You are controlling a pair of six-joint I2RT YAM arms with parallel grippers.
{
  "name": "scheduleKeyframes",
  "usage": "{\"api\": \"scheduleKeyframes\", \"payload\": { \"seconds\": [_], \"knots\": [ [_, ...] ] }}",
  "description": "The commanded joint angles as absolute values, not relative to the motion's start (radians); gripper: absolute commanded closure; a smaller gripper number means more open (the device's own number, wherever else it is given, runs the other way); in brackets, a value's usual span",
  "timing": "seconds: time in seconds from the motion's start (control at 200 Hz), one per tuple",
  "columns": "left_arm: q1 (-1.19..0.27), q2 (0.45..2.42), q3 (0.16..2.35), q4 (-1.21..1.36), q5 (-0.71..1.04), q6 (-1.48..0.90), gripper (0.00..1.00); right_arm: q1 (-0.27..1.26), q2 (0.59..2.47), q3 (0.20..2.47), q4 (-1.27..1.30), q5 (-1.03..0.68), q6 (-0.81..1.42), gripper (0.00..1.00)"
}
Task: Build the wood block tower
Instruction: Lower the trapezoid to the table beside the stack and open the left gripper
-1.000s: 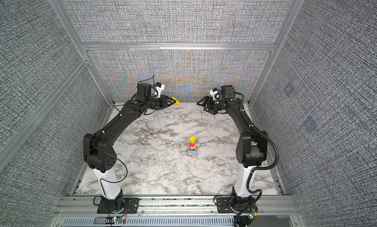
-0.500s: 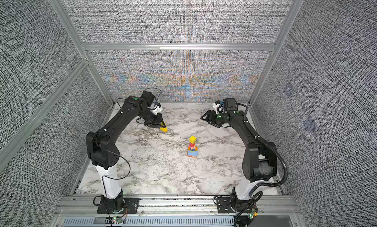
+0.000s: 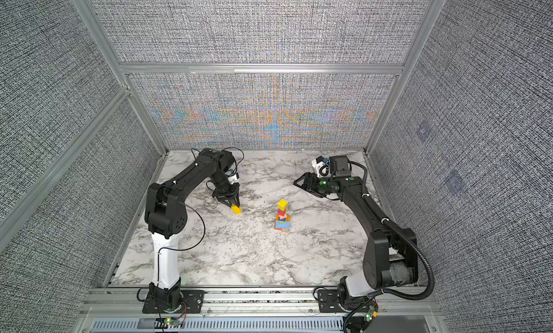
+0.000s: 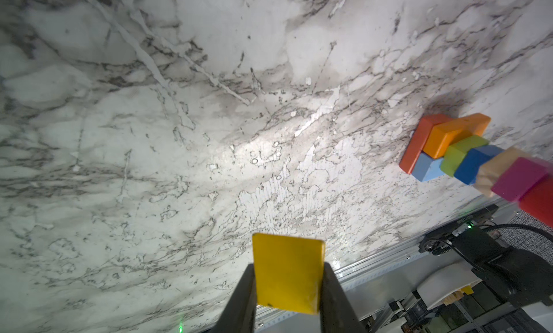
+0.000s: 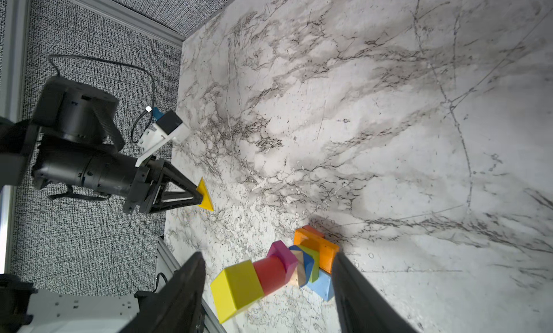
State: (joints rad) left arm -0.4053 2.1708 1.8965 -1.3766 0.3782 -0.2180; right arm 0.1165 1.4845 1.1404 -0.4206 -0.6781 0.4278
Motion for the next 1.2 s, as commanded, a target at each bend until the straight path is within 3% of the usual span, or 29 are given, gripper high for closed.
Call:
{"api": "scheduleKeyframes", "payload": {
  "seconds": [0.0,0.56,0.98,1.195],
  "knots": [
    [-0.405,2.205,1.927,-1.405,0.338,-0.217,0.74,0.12,1.468,1.129,-0.403,-0.678,0.41,0.31],
    [-0.397,2.482,2.238,-1.517,0.269,-0.211,0.72,0.143,1.494,1.114,-0.371,-0.665,0.409,0.32],
    [-0.398,2.511,2.278,-1.524,0.234,-0.214,0.53,0.154,1.499,1.107,-0.356,-0.667,0.409,0.31],
    [-0.401,2.416,2.217,-1.441,0.176,-0.242,0.46,0.161,1.486,1.103,-0.367,-0.651,0.401,0.31]
  ]
}}
